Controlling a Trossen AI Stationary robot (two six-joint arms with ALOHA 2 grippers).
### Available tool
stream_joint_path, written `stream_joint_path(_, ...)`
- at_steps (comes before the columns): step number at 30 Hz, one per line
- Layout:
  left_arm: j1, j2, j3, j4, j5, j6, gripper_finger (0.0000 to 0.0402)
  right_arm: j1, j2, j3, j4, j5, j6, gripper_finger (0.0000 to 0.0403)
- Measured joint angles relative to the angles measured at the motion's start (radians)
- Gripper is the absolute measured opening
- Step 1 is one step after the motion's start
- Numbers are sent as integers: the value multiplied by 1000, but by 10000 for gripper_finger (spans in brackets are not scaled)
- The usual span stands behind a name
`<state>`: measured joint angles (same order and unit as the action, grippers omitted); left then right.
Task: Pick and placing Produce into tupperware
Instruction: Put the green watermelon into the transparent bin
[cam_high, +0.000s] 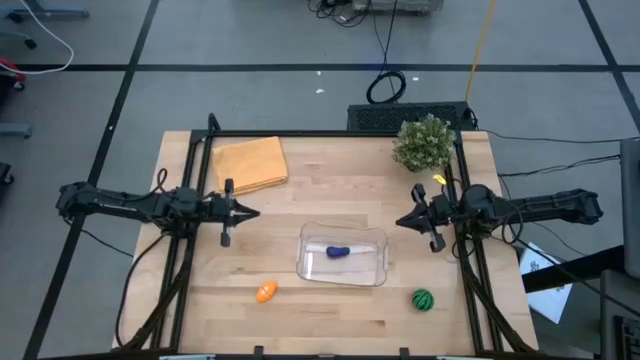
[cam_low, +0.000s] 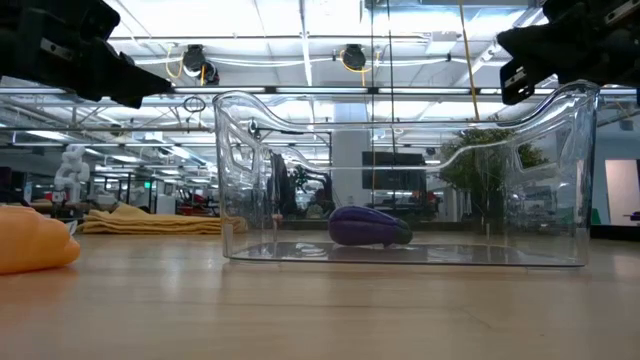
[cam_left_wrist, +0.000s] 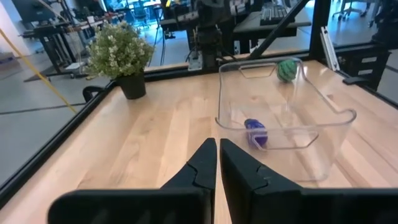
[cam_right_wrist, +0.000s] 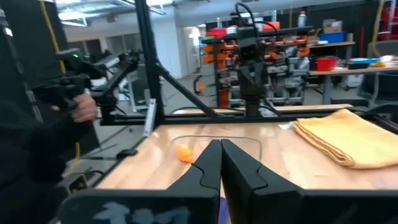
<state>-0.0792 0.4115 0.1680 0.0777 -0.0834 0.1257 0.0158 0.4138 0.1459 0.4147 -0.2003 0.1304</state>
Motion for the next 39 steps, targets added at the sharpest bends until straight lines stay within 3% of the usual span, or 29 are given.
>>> stream_joint_path(10, 0, 0, 0, -8, -11, 7, 9, 0, 1, 0, 4, -140, 16, 0)
stream_joint_path(14, 0, 0, 0, -8, -32, 22, 2, 0, 1, 11, -18, -142, 36, 0)
stream_joint_path(25, 0, 0, 0, -8, -44, 2, 28, 71, 46, 282, -472, -111, 37, 0)
stream_joint_path(32, 0, 0, 0, -33, -49, -15, 37, 181, 109, 388, -649, -112, 108, 0)
stream_joint_path(39, 0, 0, 0, -31, -49, -31, 37, 307, 195, 435, -697, -72, 156, 0)
